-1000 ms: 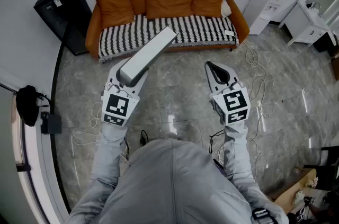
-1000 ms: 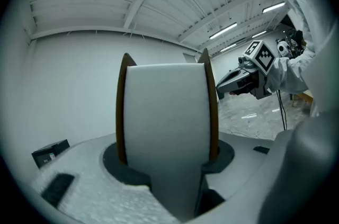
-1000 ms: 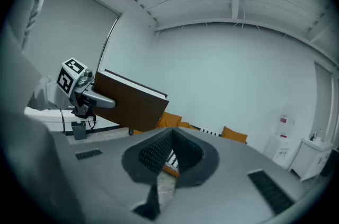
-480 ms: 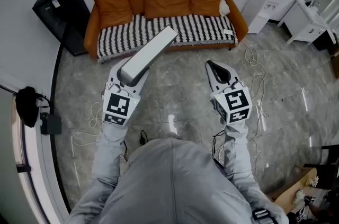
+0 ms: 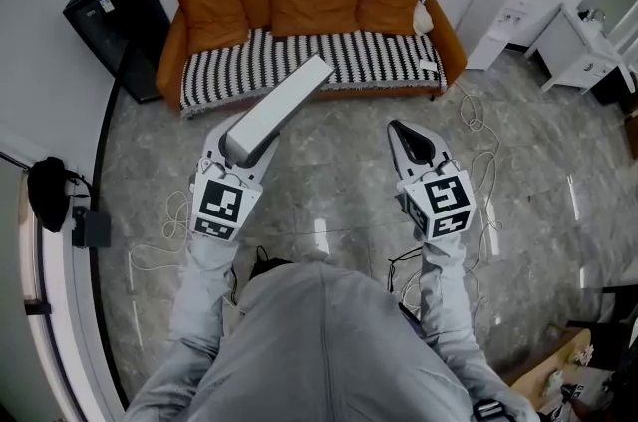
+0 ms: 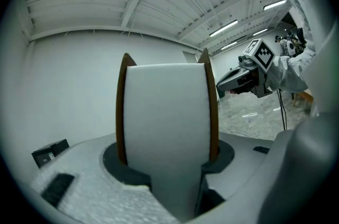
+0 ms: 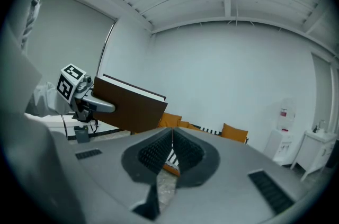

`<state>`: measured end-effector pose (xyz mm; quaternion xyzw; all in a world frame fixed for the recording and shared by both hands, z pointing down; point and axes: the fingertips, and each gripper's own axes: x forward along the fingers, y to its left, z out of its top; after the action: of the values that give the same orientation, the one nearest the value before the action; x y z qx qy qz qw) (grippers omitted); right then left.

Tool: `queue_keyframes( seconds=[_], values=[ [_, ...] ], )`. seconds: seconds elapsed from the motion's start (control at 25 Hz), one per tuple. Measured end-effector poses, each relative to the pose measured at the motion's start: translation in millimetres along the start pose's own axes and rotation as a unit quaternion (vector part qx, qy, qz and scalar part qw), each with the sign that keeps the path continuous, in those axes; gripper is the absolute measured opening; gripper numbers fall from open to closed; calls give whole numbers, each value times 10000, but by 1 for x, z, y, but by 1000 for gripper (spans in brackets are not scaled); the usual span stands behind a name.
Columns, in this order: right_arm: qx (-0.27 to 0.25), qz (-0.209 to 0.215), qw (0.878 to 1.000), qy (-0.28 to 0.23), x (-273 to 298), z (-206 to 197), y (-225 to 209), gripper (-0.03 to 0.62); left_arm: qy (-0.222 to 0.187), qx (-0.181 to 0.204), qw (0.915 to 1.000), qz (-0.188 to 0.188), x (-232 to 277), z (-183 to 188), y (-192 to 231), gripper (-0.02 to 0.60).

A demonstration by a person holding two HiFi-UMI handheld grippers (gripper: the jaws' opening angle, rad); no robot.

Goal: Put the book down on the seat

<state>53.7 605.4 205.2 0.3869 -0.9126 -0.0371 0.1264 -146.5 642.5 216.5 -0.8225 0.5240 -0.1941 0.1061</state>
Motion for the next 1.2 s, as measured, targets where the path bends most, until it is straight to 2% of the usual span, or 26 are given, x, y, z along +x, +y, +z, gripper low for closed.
queue_keyframes(
  seconds=[0.16, 0.36, 0.68, 0.96, 1.2],
  values=[
    [6, 67, 10000, -73, -7, -8, -10, 29, 107, -63, 9999, 85, 2, -4, -12, 225],
    [179, 58, 9996, -197, 0, -13, -18, 29, 243, -13, 9997, -40, 13, -9, -18, 225],
    [300, -111, 9995, 17, 46, -32, -56, 29, 210, -198, 9991, -316, 85, -26, 4, 225],
    [190, -305, 9992, 157, 132, -23, -111, 29, 98, -274, 9982, -529, 179, -37, 65, 225],
    [275, -373, 9988, 164, 201, -1, -142, 29, 103, -345, 9975, -606, 236, -38, 132, 225]
  ],
)
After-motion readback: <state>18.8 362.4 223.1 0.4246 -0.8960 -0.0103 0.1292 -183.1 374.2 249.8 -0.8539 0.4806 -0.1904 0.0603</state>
